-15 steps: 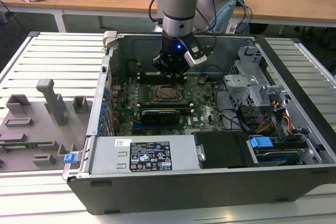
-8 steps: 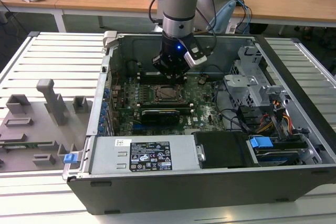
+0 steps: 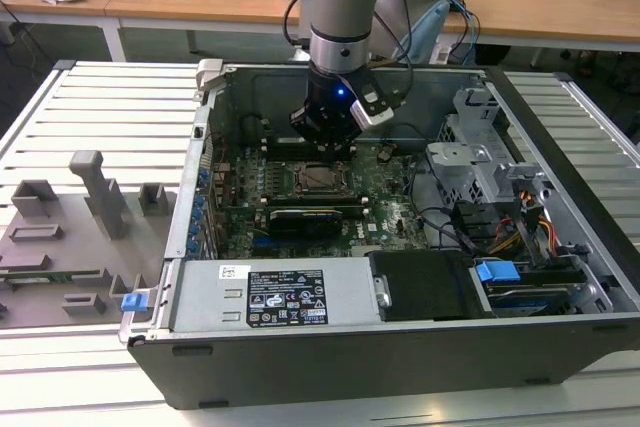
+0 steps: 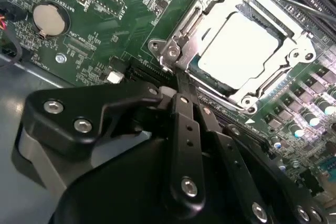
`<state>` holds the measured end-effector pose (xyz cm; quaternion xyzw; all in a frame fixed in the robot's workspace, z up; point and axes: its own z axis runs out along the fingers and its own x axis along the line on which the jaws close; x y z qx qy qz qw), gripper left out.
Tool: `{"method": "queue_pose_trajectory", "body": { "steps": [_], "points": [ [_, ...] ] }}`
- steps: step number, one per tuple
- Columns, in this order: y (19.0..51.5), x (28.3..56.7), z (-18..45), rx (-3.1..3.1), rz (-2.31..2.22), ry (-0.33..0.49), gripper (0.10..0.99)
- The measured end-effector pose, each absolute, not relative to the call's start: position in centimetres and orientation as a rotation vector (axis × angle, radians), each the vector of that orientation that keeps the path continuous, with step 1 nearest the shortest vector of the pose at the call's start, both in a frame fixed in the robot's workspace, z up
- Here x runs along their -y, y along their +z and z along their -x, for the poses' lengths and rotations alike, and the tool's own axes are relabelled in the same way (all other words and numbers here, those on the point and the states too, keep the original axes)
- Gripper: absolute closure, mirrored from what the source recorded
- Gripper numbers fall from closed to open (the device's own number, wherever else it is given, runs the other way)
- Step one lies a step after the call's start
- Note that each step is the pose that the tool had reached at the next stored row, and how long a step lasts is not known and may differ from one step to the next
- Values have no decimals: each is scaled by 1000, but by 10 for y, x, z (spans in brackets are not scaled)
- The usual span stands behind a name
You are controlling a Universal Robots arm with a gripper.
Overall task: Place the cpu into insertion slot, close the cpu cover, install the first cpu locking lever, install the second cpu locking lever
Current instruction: 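Install the first cpu locking lever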
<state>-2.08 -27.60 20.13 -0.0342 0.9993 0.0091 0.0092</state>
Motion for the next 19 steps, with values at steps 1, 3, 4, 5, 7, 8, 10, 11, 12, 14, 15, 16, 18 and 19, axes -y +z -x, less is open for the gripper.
{"method": "queue_pose_trajectory", "body": {
  "steps": [1,3,4,5,7,8,10,11,12,14,15,16,18,19],
  "points": [
    [202,276,21,-3121,107,29,984],
    [206,276,21,-3121,107,29,984],
    [209,276,21,-3121,107,29,984],
    [211,276,21,-3121,107,29,984],
    [213,276,21,-3121,107,29,984],
    [213,276,21,-3121,107,29,984],
    [213,276,21,-3121,107,28,984],
    [213,276,21,-3121,107,28,984],
    [213,277,21,-3121,107,28,984],
    [213,278,21,-3121,107,28,984],
    [213,278,21,-3121,107,29,984],
    [213,279,21,-3121,107,28,984],
    [213,279,21,-3121,107,28,984],
    [213,280,21,-3121,107,29,984]
  ]
}}
